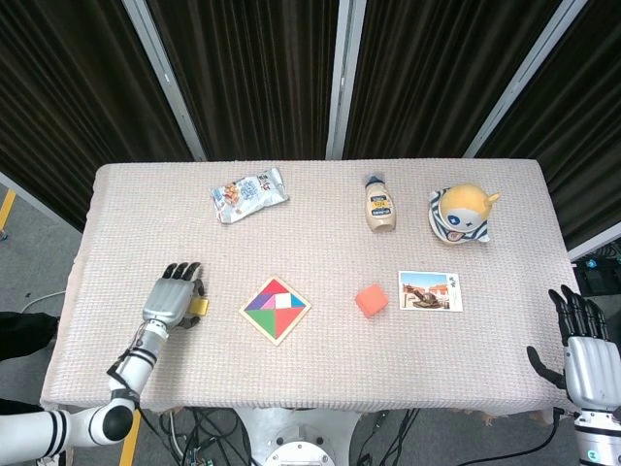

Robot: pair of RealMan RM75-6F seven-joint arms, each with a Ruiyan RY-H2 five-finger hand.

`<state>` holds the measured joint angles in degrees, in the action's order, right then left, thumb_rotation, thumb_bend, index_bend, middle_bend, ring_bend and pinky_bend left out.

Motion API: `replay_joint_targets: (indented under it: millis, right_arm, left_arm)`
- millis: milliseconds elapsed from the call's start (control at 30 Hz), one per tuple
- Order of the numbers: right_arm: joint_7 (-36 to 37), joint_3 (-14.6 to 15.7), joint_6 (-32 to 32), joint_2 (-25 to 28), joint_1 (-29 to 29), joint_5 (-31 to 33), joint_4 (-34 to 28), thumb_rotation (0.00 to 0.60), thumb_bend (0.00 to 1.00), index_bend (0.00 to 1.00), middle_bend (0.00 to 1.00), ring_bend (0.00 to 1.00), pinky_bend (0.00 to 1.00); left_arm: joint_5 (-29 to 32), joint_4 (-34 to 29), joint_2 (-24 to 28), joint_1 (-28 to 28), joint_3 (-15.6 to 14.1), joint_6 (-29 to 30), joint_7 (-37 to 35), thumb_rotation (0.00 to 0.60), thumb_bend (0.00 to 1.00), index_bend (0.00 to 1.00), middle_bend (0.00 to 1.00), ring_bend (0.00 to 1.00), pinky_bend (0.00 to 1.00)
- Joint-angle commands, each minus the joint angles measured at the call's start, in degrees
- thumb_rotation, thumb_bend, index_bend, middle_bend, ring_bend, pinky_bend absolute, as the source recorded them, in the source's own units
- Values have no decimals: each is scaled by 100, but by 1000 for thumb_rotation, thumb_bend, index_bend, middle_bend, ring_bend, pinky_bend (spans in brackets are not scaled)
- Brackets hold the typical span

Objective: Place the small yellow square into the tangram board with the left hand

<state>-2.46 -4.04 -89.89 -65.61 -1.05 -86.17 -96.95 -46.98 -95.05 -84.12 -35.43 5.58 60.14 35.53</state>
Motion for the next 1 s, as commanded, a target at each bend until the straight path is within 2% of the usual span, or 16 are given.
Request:
replay_joint_targets:
  millis: [33, 700, 1000]
  right_arm:
    - [-4, -2, -6, 2, 0, -2, -6, 600, 179, 0, 0, 0, 0]
    - [-12, 3, 58, -9, 27, 52, 0, 600, 179, 0, 0, 0, 0]
    - [23, -7, 66, -24, 38, 64, 19, 600, 178, 0, 0, 0, 0]
  left_arm:
    - [43, 16, -7, -20, -18, -2, 11, 600, 223, 399, 48, 0, 0]
    - [89, 43, 10, -90, -67, -6, -200, 600, 261, 452, 75, 0, 0]
    - [139, -393, 160, -246, 91, 131, -57, 600, 280, 459, 79, 0, 0]
